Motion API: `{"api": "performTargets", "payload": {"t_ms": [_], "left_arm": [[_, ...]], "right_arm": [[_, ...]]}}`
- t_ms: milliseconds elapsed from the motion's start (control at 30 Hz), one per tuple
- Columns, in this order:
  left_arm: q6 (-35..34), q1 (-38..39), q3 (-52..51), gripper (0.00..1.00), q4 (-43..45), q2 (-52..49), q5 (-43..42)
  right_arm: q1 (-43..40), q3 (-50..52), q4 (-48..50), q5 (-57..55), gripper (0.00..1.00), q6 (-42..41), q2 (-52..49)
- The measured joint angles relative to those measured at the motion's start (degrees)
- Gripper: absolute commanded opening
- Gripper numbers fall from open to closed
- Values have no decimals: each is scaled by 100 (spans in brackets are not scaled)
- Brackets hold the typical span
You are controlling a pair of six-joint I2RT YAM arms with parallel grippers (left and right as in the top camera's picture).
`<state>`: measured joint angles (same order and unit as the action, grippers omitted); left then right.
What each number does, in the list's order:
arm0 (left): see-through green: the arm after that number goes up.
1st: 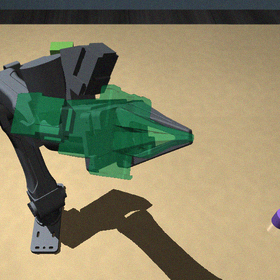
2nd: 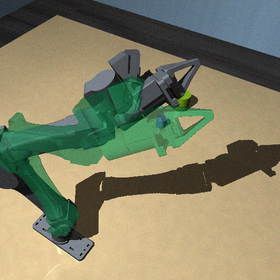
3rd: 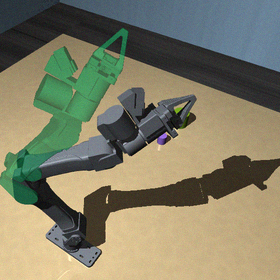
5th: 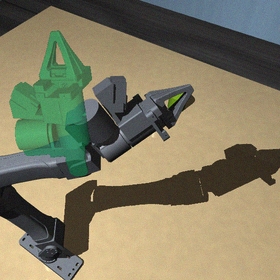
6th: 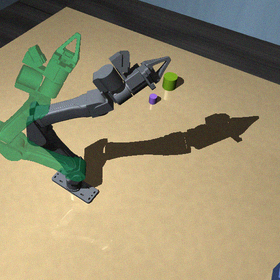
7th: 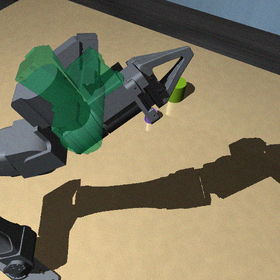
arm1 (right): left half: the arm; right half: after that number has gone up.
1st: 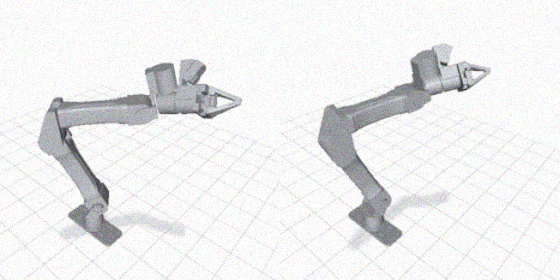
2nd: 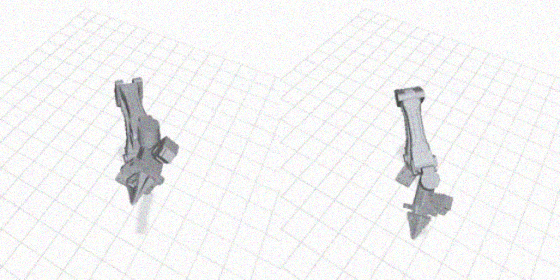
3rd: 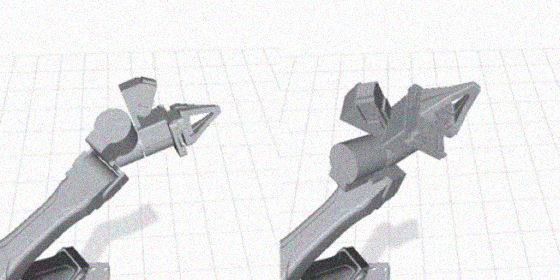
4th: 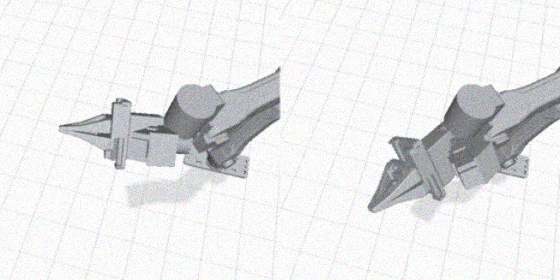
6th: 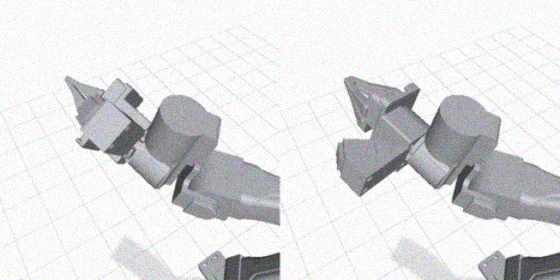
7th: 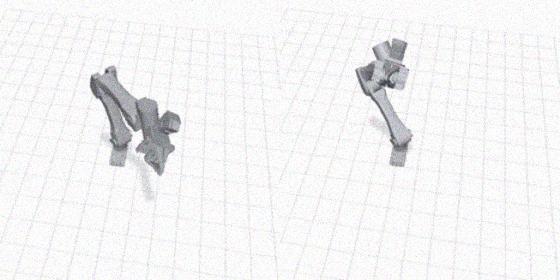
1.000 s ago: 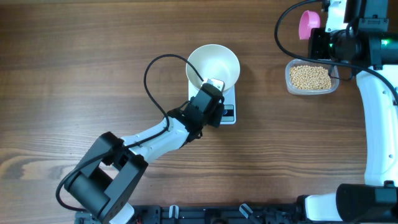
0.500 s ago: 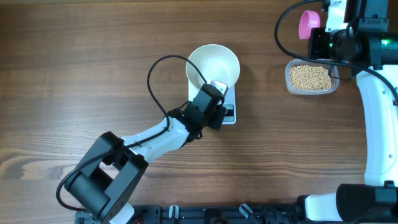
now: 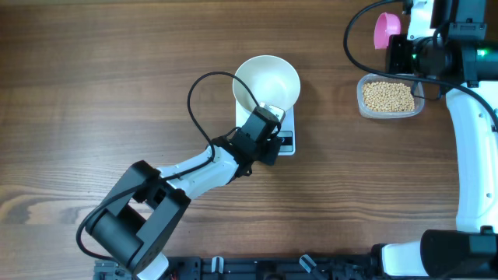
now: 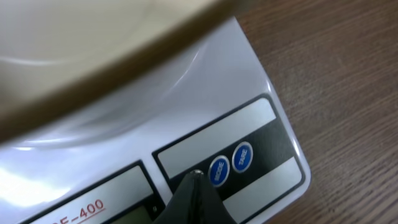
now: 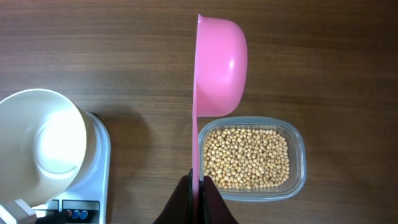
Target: Scoop item into bowl and weigh 150g on scale
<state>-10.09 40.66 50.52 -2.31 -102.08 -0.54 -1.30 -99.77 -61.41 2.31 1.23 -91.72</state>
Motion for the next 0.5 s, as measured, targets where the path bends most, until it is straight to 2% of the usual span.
{"api": "performTargets", "payload": {"t_ms": [500], "left_arm": [[0, 0, 0, 4, 122, -42, 2]], "right_arm": [[0, 0, 0, 2, 4, 0, 0]]}}
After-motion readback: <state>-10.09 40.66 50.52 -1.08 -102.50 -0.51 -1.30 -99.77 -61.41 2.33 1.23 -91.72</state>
